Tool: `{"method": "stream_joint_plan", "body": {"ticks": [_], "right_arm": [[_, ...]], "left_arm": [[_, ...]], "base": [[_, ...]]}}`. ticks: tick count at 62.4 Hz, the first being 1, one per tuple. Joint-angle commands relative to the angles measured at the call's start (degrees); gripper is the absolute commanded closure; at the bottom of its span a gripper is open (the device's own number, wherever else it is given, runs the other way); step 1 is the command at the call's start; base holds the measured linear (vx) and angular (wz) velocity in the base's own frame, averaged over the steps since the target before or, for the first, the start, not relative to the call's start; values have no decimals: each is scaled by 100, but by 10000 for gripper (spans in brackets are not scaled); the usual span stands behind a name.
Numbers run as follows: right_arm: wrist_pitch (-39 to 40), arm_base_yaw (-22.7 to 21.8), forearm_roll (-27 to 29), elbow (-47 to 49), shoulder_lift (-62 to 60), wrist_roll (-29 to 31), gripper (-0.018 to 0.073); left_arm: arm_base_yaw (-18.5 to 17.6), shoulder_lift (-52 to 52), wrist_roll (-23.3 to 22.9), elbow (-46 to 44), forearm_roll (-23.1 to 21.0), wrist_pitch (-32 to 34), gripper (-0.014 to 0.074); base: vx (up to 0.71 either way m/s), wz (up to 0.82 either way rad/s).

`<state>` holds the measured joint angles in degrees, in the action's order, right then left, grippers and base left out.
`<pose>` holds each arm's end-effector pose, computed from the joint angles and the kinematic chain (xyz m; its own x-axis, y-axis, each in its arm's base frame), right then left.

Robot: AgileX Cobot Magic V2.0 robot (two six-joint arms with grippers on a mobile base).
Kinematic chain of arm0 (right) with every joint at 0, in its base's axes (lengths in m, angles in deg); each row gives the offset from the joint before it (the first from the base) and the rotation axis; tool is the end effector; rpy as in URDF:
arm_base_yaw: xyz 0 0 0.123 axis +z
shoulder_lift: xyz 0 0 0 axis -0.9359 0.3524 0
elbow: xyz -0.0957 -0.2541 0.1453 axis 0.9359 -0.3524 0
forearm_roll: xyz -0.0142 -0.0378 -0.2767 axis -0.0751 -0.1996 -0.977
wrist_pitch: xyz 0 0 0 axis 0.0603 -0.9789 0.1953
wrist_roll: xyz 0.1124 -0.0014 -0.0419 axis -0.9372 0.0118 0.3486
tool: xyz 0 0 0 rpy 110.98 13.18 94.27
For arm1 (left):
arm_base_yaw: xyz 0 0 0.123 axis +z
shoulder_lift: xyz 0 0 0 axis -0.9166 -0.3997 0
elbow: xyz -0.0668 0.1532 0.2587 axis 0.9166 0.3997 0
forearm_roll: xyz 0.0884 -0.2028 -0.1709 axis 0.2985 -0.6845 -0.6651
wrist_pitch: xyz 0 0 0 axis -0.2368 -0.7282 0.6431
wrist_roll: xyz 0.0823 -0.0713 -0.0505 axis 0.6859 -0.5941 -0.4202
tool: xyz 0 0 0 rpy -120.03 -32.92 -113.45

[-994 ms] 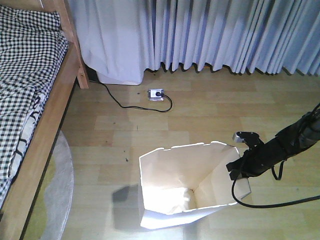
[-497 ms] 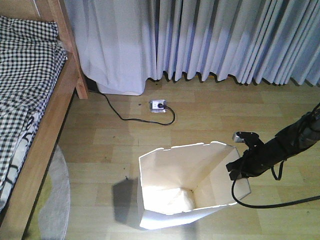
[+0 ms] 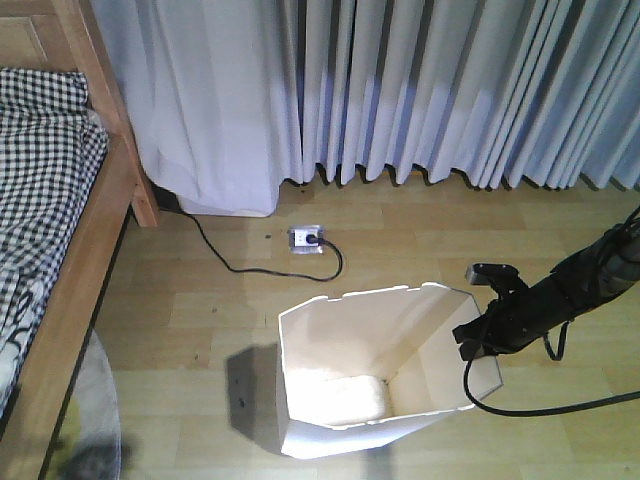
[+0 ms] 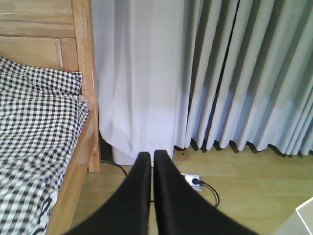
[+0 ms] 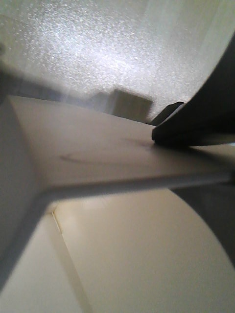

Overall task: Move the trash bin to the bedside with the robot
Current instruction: 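Keep holding the bin while the base approaches the curtains beside the bed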

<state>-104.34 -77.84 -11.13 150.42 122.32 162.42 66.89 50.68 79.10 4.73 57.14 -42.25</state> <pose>0.3612 -0.0037 -0.0975 -0.9680 -0.2194 -0.1219 -0.2502 0.8834 0.3962 0.0884 -0.0006 0.1749 -0.1897 -0.0852 -0.9781 -0.0133 0.9964 -0.0842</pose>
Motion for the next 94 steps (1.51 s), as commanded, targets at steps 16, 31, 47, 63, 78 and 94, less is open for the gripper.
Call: {"method": "stream_joint_plan", "body": {"ticks": [16, 31, 47, 63, 78, 94], "right_arm": [[-973, -17, 317, 74, -449, 47, 564], [-973, -17, 317, 74, -449, 47, 564], [-973, -17, 317, 74, -449, 47, 564], [-973, -17, 317, 74, -449, 47, 564], [-973, -17, 317, 74, -449, 47, 564], [-973, -17, 317, 74, -449, 47, 564]], "left_arm": [[-1, 82, -32, 107, -25, 396, 602], [-1, 82, -32, 107, -25, 396, 602], [-1, 82, -32, 107, -25, 396, 602], [-1, 82, -32, 107, -25, 396, 602], [-1, 82, -32, 107, -25, 396, 602], [-1, 82, -32, 107, -25, 396, 602]], "base": [[25, 5], [24, 10], [22, 4], [19, -4], [18, -6], [16, -4]]}}
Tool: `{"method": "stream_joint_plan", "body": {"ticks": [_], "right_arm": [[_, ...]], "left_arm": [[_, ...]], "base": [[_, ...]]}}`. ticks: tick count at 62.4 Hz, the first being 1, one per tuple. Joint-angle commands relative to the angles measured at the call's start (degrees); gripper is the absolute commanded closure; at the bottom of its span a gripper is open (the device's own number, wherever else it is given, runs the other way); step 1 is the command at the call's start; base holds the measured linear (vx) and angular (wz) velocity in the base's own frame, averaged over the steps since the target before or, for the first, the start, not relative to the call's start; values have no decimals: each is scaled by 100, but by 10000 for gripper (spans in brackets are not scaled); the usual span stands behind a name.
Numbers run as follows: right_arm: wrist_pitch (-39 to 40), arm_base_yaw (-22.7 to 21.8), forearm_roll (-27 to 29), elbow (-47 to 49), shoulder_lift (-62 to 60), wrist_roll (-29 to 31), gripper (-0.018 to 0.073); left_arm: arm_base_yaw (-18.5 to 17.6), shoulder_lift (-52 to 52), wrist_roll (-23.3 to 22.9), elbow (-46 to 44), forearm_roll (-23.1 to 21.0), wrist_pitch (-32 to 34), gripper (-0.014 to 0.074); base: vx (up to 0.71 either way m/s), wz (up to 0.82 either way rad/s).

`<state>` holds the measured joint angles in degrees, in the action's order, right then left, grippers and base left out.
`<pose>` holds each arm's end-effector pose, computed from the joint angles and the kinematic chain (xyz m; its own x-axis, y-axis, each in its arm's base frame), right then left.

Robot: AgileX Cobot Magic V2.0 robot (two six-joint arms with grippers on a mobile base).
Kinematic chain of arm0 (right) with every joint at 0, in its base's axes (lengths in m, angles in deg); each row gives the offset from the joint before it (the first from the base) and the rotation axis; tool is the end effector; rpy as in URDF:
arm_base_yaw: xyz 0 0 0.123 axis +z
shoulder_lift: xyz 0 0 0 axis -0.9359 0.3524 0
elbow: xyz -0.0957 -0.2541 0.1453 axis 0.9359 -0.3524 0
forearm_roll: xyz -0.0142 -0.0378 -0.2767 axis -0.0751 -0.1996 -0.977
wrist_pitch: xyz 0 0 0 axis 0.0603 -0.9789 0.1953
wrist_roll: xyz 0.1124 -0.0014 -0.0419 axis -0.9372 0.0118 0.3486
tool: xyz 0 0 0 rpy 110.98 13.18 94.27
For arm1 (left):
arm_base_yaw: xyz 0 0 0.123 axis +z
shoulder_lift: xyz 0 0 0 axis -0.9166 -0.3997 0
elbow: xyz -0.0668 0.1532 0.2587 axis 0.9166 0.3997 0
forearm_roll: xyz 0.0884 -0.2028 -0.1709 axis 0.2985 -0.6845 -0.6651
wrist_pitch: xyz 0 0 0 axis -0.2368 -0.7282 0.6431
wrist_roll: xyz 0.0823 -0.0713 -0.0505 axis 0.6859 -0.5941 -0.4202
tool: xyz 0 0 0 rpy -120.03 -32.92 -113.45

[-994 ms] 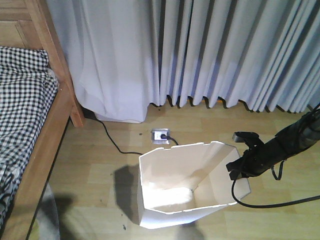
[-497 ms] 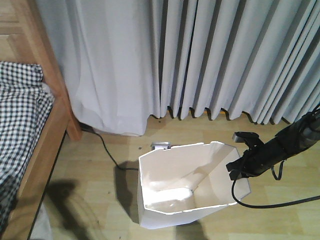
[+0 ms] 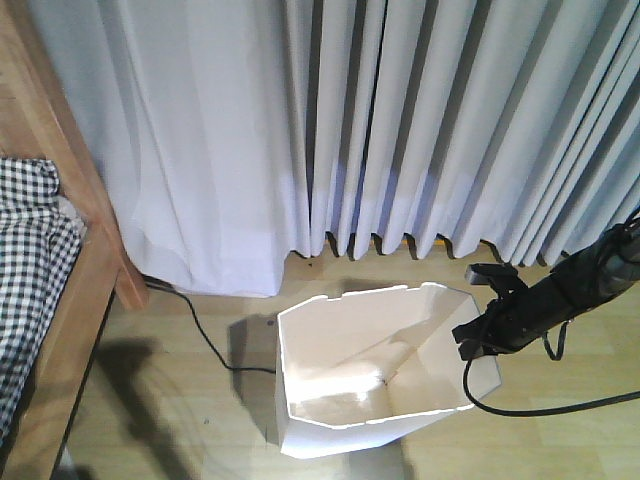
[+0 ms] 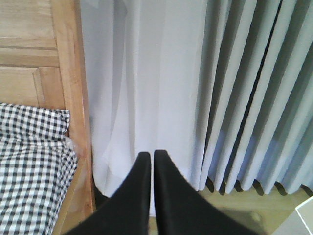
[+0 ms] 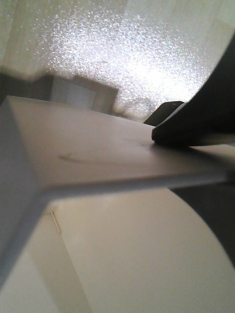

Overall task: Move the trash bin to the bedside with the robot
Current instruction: 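Keep holding the bin while the base approaches the curtains beside the bed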

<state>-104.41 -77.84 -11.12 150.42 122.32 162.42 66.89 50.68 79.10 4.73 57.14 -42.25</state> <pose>0.3611 -0.0036 -0.0974 -0.9680 -0.2194 -0.1216 -0.2500 0.8830 0.3973 0.0884 -0.0006 0.1749 -0.1897 -0.0852 -0.9781 -0.0133 0.9964 -0.0842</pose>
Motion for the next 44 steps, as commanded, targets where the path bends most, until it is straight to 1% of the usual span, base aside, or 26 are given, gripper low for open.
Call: {"method": "stream_joint_plan", "body": {"ticks": [1, 21, 44], "right_arm": [[-966, -17, 316, 74, -449, 47, 564], [-966, -17, 316, 74, -449, 47, 564], [-966, -17, 316, 74, -449, 47, 564]], "left_arm": [[-1, 82, -32, 107, -25, 396, 602], [-1, 82, -32, 107, -25, 396, 602], [-1, 82, -32, 107, -25, 396, 602]], "base": [[14, -2], [10, 0], [2, 0]]}}
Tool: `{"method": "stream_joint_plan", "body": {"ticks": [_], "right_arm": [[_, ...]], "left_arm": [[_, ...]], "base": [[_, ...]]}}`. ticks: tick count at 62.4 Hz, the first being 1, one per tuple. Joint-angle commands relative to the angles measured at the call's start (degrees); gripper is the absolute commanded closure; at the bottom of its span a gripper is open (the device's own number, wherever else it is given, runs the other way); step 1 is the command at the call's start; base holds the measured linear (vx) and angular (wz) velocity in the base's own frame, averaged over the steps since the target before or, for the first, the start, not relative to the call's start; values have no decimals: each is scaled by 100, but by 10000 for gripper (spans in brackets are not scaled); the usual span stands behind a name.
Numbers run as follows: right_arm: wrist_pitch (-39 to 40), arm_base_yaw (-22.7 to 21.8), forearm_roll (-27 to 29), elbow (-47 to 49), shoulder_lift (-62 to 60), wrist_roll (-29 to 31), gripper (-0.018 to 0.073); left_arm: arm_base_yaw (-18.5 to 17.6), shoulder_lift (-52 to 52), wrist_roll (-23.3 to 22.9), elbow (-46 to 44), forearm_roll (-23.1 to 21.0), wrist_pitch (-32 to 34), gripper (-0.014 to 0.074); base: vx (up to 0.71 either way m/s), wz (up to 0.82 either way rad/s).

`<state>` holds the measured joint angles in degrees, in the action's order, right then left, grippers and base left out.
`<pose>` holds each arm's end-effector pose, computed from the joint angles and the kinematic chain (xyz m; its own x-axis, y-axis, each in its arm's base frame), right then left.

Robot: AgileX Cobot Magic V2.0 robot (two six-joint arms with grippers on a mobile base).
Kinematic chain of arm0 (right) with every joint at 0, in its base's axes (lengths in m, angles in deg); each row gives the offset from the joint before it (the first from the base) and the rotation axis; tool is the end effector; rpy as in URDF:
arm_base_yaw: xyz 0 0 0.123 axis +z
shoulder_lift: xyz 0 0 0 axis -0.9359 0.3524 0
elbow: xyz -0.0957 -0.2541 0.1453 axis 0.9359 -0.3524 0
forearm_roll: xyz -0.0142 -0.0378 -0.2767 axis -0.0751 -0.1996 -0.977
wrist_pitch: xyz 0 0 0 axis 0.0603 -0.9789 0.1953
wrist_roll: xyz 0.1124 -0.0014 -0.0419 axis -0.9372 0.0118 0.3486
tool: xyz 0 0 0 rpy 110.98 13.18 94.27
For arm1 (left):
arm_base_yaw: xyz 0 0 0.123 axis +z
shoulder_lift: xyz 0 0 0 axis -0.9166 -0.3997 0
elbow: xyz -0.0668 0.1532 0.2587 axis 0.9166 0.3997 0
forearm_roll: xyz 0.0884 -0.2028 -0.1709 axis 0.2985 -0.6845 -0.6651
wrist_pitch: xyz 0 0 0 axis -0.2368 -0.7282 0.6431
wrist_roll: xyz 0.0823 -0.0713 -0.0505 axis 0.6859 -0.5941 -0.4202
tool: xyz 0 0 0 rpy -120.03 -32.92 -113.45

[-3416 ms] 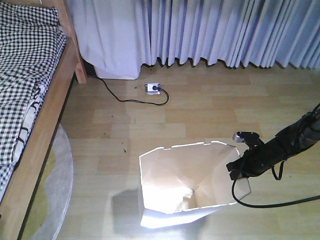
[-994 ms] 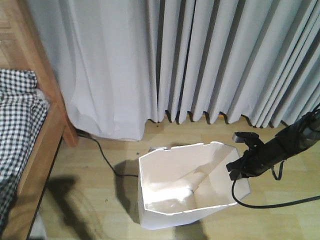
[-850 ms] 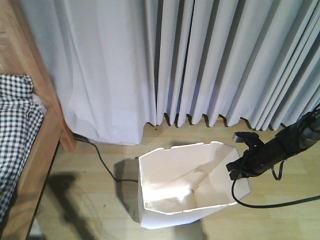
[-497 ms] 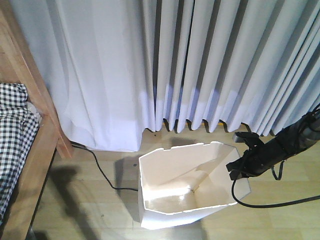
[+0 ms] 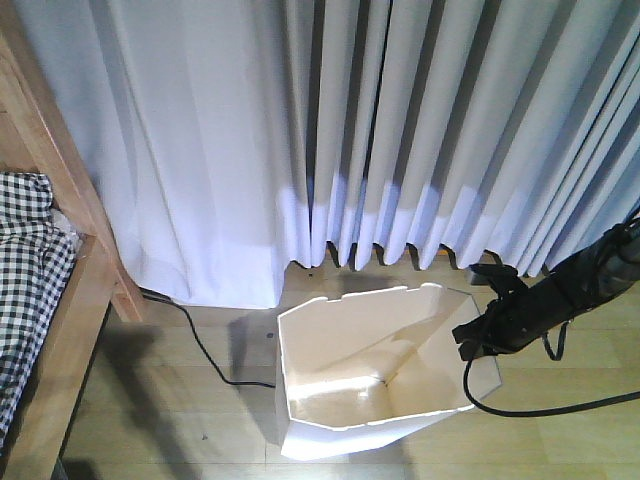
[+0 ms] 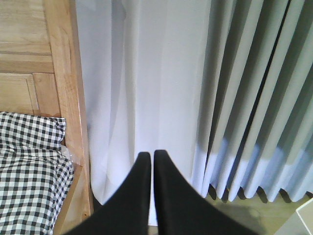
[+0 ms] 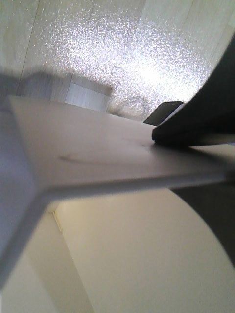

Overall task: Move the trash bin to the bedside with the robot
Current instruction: 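Keep holding the bin while the base approaches the curtains beside the bed, then lower the bin onto the floor beside the bed with the right gripper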

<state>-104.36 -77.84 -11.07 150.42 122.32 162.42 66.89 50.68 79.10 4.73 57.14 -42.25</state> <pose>0.3612 -0.0036 -0.0974 -0.9682 -0.2185 -0.1219 -0.2493 0.8834 0.3967 0.0884 -0.0006 0.1749 -0.1897 -0.0852 -0.9781 -0.0133 0.9964 -0.0842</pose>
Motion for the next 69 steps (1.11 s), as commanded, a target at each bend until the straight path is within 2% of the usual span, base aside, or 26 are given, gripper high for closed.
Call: {"method": "stream_joint_plan", "body": {"ticks": [1, 23, 27, 34, 45, 58, 69], "right_arm": [[-971, -17, 311, 74, -449, 47, 564], [-738, -17, 482, 74, -449, 200, 564], [-864, -17, 557, 74, -462, -29, 564], [-818, -7, 628, 178, -386, -35, 564], [-372, -7, 422, 528, -122, -671, 561], [-353, -7, 8, 1099, 290, -1101, 558], [-388, -7, -491, 1805, 865, -1917, 552]], "left_arm": [[-1, 82, -32, 107, -25, 396, 602], [-1, 82, -32, 107, -25, 396, 602], [-1, 82, -32, 107, -25, 396, 602], [-1, 82, -32, 107, -25, 396, 602], [-1, 82, -32, 107, -25, 396, 602], [-1, 82, -32, 107, -25, 396, 602], [-1, 82, -32, 107, -25, 396, 602]], "base": [[0, 0], [0, 0], [0, 0], [0, 0], [0, 0], [0, 0], [0, 0]]}}
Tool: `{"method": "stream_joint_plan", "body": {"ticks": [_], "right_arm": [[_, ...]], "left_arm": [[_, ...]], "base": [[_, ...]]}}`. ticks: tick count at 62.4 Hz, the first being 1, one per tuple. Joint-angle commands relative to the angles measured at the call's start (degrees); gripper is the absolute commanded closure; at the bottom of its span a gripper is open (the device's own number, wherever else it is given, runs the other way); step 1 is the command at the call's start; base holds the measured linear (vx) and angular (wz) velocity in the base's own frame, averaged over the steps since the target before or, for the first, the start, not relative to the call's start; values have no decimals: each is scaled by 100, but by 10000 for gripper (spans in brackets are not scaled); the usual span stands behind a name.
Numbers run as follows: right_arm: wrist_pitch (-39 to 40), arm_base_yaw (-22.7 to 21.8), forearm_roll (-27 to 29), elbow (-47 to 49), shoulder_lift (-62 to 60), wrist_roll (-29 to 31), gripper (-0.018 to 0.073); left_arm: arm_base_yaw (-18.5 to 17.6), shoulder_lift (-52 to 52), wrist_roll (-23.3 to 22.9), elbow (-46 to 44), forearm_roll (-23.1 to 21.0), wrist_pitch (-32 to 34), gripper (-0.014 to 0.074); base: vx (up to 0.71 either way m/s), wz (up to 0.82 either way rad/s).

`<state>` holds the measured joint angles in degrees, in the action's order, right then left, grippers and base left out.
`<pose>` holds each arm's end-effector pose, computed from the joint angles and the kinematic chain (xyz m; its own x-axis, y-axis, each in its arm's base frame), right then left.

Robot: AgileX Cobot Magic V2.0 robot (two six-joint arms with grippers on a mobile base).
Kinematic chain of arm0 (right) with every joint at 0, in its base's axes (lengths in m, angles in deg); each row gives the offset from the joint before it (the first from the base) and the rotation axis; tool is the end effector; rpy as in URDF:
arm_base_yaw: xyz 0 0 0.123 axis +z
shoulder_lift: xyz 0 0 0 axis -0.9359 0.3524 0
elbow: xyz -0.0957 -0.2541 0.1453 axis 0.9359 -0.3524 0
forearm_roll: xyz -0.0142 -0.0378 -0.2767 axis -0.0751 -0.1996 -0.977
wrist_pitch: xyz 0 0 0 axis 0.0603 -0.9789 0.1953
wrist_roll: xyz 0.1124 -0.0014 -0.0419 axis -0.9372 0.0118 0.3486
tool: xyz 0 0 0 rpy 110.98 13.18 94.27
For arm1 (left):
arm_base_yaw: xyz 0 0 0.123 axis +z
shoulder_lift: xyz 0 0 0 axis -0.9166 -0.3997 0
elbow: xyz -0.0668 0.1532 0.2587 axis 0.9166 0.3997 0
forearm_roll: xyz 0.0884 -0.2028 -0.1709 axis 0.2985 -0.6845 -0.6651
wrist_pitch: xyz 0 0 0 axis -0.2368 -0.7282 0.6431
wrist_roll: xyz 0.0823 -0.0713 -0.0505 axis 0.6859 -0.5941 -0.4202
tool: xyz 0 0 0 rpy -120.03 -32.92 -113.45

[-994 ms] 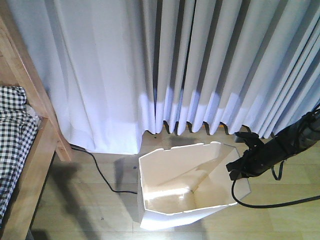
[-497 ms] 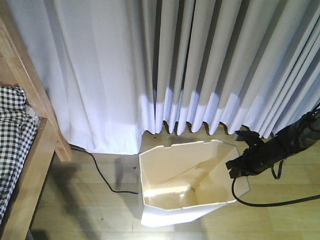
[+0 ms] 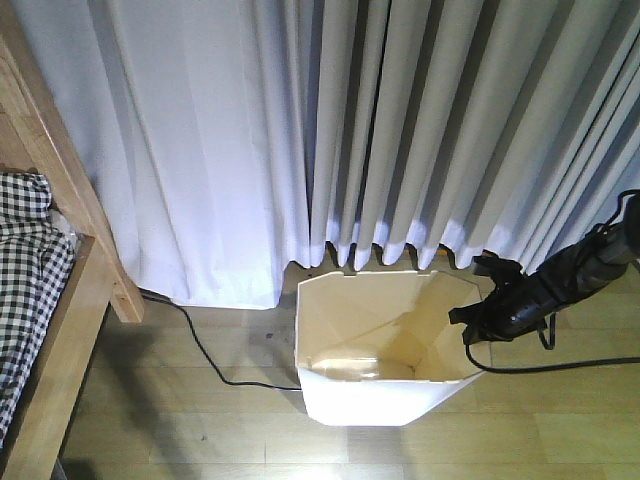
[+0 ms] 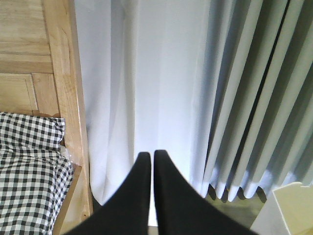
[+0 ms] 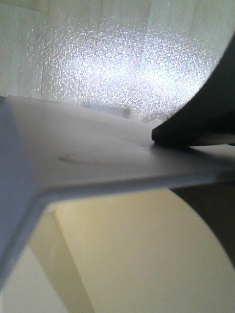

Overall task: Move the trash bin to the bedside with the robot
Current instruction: 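Lower the bin onto the floor beside the bed with the right gripper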

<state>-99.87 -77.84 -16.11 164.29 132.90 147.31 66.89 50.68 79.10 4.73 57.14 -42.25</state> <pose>0.4063 -0.0201 -0.1473 -0.9933 -0.0516 -0.1035 -0.0823 0.9444 0.3183 0.0884 -0.0006 0.1749 -0.1897 -0.0852 -0.9781 -0.0133 0.9964 -0.0842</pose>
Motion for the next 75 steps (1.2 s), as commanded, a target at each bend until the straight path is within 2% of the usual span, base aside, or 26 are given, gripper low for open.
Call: {"method": "stream_joint_plan", "body": {"ticks": [1, 7, 25, 49, 75], "right_arm": [[-848, -7, -20, 446, -172, -444, 552], [-1016, -2, -208, 853, 142, -620, 551], [-1252, -2, -274, 1869, 914, -745, 547], [-1648, 3, -1226, 3092, 1840, -1582, 533], [-1754, 3, -1250, 3778, 2400, -1647, 512]], "left_arm": [[-1, 82, -32, 107, -25, 396, 602], [-1, 82, -32, 107, -25, 396, 602], [-1, 82, -32, 107, -25, 396, 602], [-1, 82, -32, 107, -25, 396, 602], [-1, 82, -32, 107, -25, 396, 602]], "base": [[0, 0], [0, 0], [0, 0], [0, 0], [0, 0]]}}
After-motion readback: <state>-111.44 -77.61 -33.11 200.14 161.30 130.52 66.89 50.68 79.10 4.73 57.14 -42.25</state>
